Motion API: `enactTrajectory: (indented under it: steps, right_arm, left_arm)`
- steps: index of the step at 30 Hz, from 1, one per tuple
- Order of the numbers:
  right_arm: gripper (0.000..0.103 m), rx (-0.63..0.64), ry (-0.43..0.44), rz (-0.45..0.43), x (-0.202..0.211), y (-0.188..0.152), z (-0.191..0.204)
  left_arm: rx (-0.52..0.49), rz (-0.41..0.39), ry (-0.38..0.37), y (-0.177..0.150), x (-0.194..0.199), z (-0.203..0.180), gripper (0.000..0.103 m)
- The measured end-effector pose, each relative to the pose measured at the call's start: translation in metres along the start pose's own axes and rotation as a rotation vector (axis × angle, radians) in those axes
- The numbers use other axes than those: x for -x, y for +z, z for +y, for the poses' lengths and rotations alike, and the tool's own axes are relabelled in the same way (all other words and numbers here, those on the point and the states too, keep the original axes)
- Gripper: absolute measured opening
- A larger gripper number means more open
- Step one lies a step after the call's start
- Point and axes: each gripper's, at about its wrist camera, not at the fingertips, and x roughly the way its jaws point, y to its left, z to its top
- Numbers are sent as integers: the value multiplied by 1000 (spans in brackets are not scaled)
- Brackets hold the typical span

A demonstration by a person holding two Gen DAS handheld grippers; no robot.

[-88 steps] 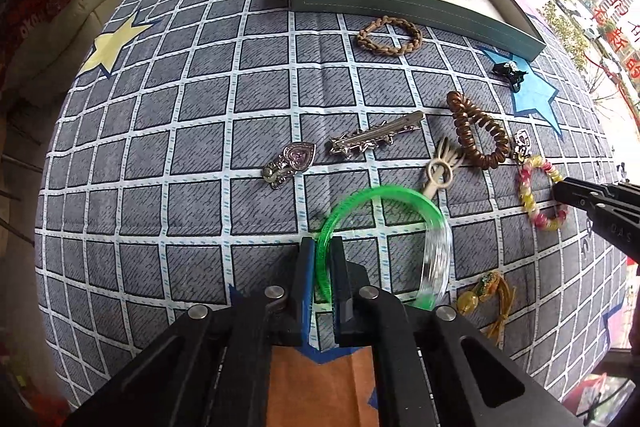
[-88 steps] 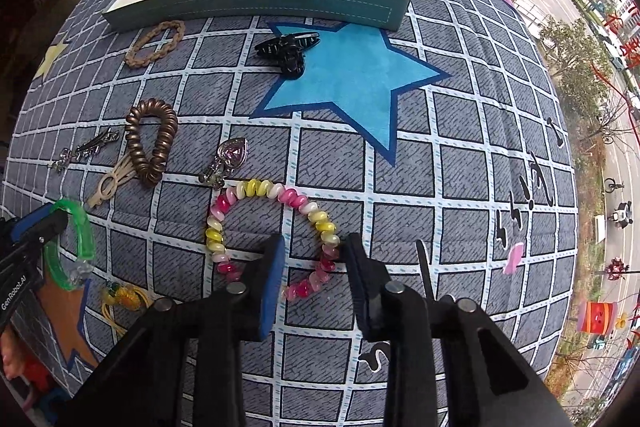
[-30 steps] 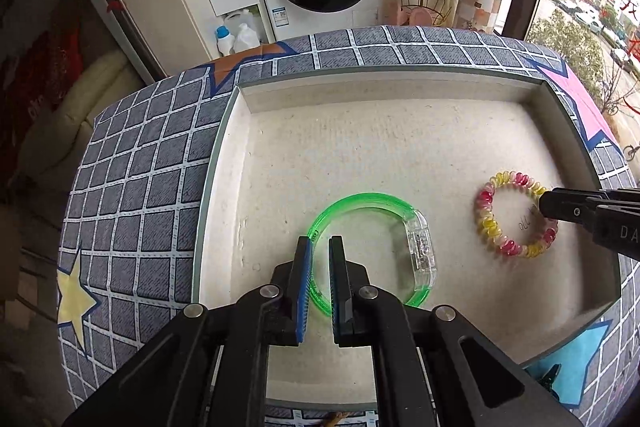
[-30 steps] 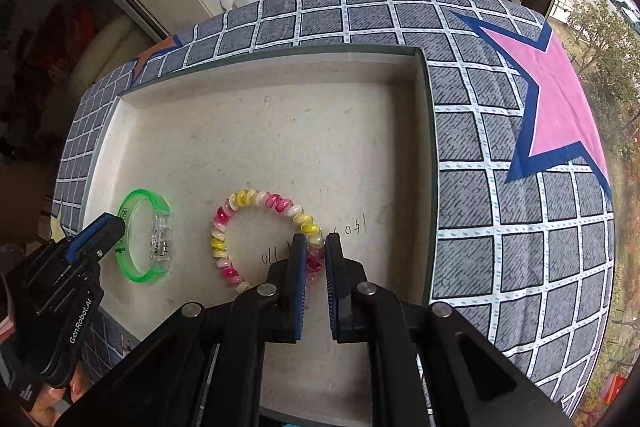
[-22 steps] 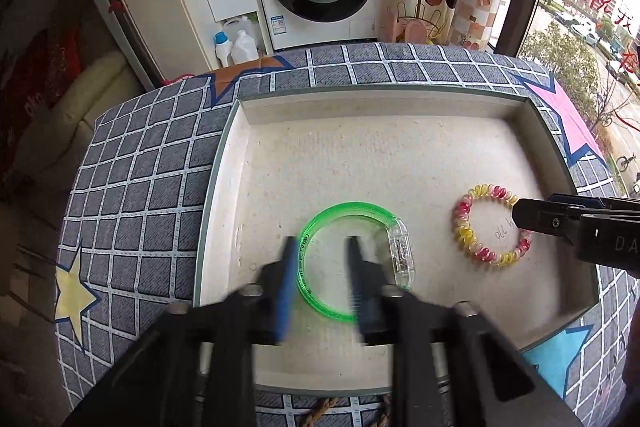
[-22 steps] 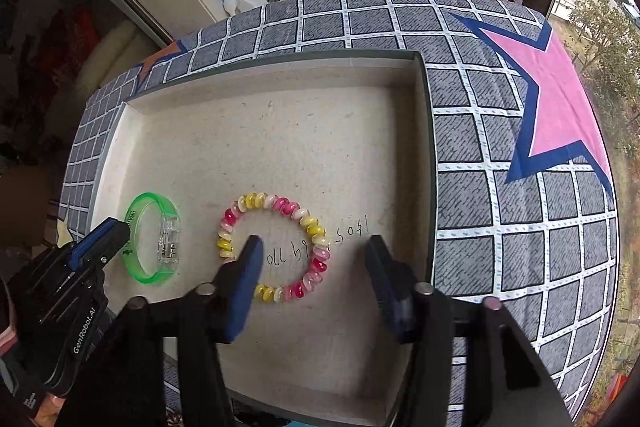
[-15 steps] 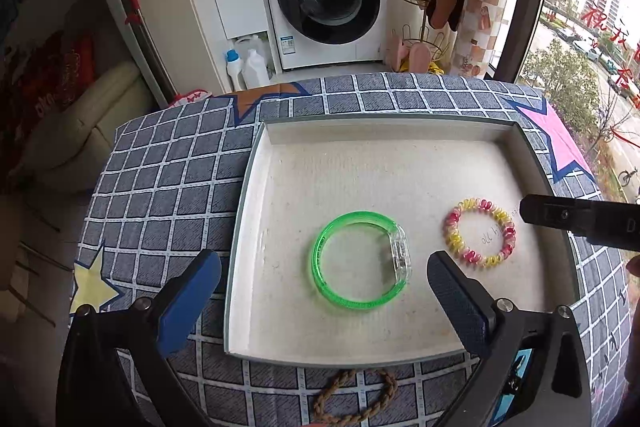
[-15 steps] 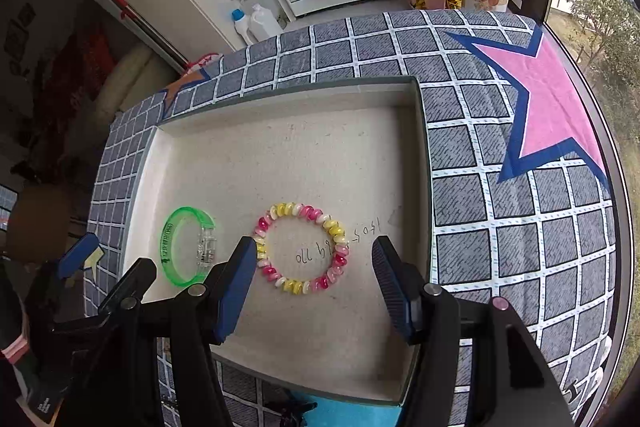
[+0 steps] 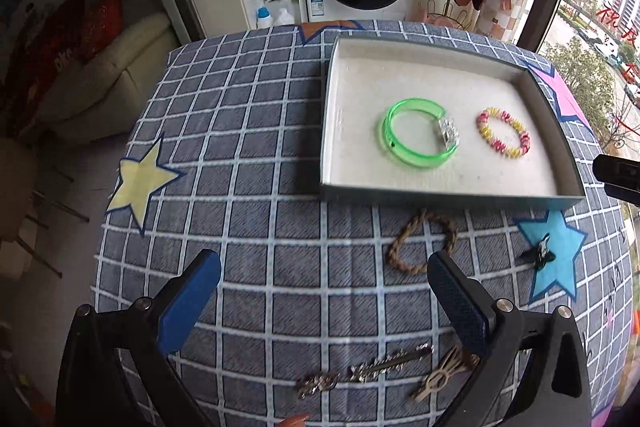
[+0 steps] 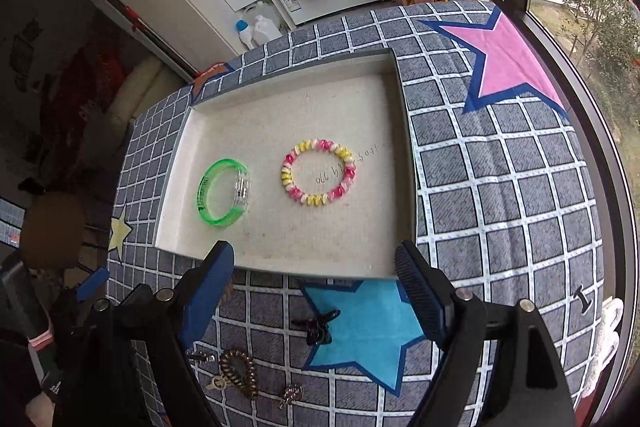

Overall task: Organize jewelry
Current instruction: 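Move both tools back toward the heart pendants on the cloth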

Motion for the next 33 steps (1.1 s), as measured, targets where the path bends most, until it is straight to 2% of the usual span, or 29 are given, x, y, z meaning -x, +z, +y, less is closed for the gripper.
enactTrajectory:
  steps: [5,13,23,33]
  right_arm:
    - [85,-2,-11,47,6,-30,1]
    - [85,-9,-43,108,5,-73,4]
    - [85,-6,-103,172,-5,-114,7]
    - [85,6,-144,211,-28,-133,18]
  left_arm:
    - [-28,40,46,-37,3,11,103]
    - [24,98,37,-75,2,33,103]
    - [-32,115,27,-92,-9,30,103]
    - [-50,122,-11,-89,-27,33,103]
